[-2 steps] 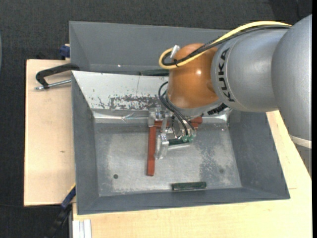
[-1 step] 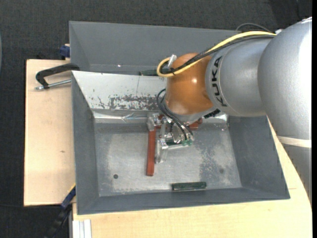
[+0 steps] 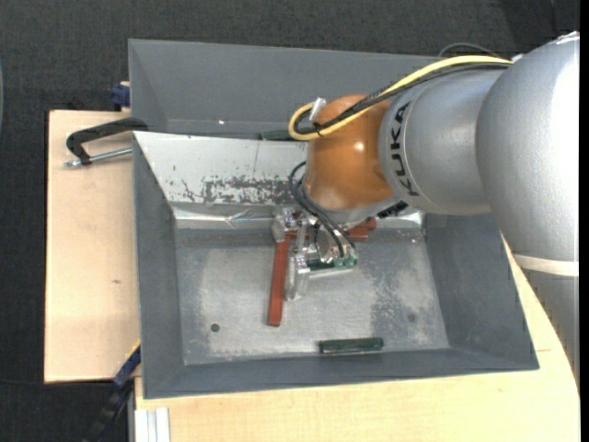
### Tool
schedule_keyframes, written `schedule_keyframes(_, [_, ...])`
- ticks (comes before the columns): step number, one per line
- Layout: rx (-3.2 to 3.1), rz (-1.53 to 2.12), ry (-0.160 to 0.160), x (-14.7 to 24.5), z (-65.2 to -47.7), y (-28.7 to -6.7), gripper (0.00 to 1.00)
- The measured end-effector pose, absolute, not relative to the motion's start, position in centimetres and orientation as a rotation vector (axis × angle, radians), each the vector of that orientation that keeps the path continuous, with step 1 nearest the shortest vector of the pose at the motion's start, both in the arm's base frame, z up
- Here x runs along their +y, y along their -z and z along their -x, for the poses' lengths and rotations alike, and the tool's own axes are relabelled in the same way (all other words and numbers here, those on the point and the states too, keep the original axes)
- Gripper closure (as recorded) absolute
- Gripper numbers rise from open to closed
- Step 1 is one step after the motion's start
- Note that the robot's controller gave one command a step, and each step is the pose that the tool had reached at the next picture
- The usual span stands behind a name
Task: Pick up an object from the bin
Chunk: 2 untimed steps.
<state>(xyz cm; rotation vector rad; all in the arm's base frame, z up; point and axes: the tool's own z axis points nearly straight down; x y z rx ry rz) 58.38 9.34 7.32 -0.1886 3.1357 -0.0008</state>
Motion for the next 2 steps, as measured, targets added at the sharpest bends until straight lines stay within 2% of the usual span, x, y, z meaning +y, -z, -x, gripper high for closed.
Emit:
schedule_keyframes(1, [3.065, 0.655, -0.002, 11.19, -59.51, -7.22, 1.0])
schedule_keyframes(2, [3.065, 0.654, -0.002, 11.19, -59.51, -7.23, 1.0])
